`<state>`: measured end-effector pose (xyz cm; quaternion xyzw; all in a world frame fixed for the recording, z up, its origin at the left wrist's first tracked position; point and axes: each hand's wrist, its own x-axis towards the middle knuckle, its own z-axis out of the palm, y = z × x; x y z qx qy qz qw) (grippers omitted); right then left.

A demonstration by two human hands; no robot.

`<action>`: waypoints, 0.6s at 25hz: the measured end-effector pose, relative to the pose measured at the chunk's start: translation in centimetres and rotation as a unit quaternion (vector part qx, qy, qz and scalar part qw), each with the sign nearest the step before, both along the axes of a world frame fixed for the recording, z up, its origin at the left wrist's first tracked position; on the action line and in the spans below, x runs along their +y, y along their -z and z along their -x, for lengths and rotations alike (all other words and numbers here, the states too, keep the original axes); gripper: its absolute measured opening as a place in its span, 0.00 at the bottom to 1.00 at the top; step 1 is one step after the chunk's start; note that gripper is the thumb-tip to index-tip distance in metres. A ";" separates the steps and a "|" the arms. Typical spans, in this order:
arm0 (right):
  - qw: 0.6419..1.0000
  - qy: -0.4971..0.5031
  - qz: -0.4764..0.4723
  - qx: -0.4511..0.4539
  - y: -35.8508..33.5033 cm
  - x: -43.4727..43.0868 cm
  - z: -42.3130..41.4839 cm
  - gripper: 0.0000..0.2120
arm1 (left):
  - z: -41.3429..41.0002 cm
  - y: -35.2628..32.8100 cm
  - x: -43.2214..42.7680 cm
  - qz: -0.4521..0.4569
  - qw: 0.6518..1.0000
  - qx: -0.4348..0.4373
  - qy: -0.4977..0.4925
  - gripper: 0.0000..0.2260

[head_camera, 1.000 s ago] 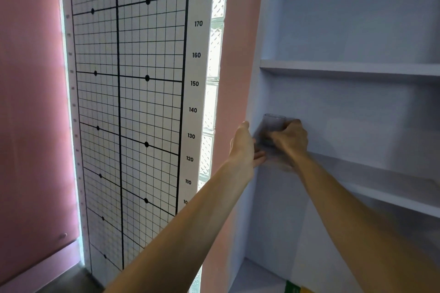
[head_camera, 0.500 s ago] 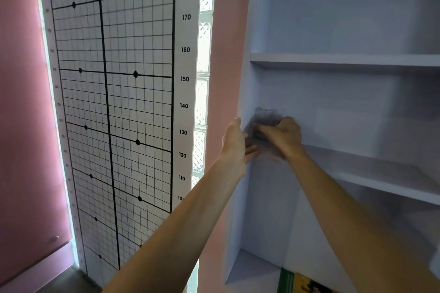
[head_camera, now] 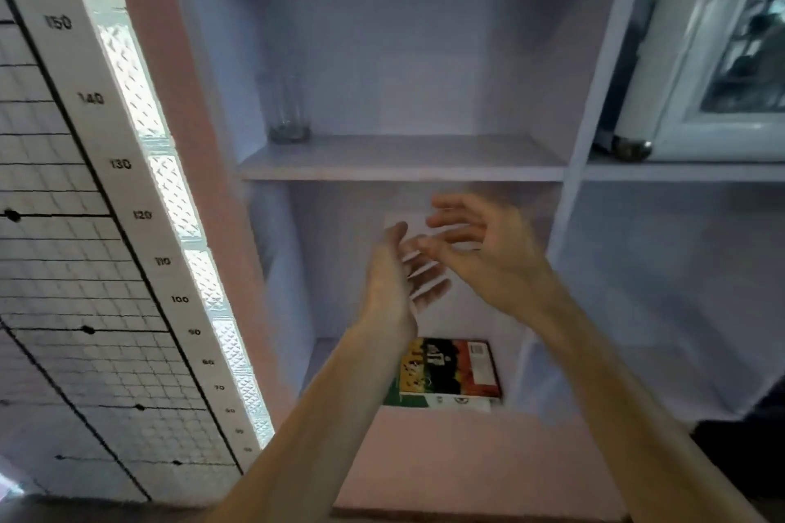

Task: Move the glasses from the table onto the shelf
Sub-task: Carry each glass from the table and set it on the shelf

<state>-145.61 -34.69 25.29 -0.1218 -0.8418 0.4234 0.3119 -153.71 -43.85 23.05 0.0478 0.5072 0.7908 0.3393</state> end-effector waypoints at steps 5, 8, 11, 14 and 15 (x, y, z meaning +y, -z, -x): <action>0.995 0.087 0.052 -0.013 4.3 5.2 -9.7 0.19 | -8.2 2.5 7.2 0.047 0.994 0.009 0.095 0.23; 0.984 0.170 0.051 -0.013 5.7 8.2 -18.1 0.19 | -15.1 3.7 11.6 0.066 0.983 0.015 0.171 0.23; 0.968 0.243 0.056 -0.023 7.2 10.4 -28.2 0.20 | -24.2 5.1 15.5 0.084 0.966 0.019 0.244 0.22; 0.949 0.305 0.066 -0.032 9.0 11.5 -38.4 0.22 | -33.7 6.8 18.5 0.101 0.950 0.019 0.295 0.18; 0.941 0.330 0.067 -0.031 9.8 11.6 -41.9 0.22 | -37.2 7.5 19.5 0.105 0.942 0.020 0.319 0.16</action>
